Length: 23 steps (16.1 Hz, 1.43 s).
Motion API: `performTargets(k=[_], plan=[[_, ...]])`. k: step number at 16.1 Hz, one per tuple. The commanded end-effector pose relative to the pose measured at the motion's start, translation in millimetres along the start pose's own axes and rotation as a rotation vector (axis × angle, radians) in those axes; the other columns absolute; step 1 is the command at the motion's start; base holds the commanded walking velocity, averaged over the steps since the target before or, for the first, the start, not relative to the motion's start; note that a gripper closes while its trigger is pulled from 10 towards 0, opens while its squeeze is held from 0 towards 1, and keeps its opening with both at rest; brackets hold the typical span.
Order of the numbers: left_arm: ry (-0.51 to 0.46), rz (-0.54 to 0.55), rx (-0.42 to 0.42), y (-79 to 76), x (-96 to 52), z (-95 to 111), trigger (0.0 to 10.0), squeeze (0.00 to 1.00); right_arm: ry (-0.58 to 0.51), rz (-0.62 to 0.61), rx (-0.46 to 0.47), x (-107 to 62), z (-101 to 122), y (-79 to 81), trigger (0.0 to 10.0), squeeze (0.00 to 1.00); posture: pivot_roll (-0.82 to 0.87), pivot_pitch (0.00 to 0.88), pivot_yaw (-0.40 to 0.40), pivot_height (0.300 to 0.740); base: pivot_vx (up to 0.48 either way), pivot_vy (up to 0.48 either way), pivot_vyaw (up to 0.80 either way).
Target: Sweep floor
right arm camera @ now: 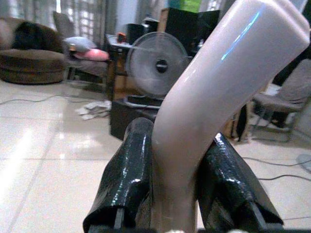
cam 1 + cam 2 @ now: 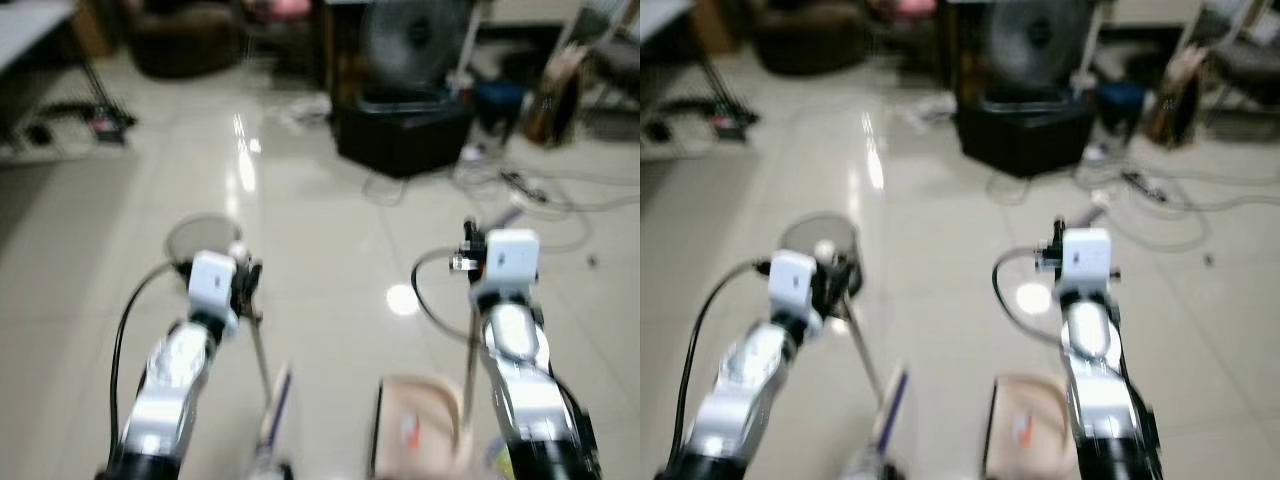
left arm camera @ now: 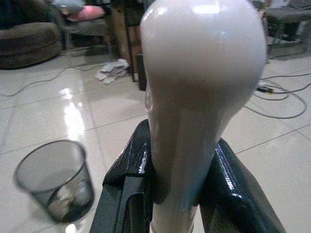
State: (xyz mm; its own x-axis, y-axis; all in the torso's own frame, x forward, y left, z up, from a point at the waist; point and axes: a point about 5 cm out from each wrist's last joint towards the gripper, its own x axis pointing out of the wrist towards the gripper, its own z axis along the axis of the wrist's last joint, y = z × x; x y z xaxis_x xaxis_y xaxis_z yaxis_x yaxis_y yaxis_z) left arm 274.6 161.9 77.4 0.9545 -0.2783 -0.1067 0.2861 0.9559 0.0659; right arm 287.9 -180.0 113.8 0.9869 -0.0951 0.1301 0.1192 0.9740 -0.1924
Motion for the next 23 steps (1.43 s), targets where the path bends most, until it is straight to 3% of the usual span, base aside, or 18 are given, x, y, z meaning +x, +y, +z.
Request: performTargets(k=[1,5,15,23], plan=[[-0.025,0.007,0.025,3.1,1.8,6.2,10.0,0.0,-0.044,-0.004,0.017,3.8,8.9,-0.7,10.0,0.0,-0.01,0.023,0.045,0.74,0.0,0.0,0.0],[-0.031,0.001,0.052,3.2,3.8,8.0,10.0,0.0,-0.044,-0.007,0.017,4.0,8.7,-0.6,10.0,0.0,-0.01,0.026,0.047,0.74,0.0,0.0,0.0],[-0.038,0.003,0.075,2.7,9.8,9.1,10.0,0.0,-0.045,-0.018,-0.04,6.5,9.1,-4.3,10.0,0.0,-0.01,0.027,0.051,0.74,0.0,-0.331,0.0],[-0.037,0.0,0.086,3.9,11.6,8.1,10.0,0.0,-0.046,-0.038,-0.019,6.2,8.3,-6.5,10.0,0.0,-0.01,0.018,0.052,0.74,0.0,-0.34,0.05]])
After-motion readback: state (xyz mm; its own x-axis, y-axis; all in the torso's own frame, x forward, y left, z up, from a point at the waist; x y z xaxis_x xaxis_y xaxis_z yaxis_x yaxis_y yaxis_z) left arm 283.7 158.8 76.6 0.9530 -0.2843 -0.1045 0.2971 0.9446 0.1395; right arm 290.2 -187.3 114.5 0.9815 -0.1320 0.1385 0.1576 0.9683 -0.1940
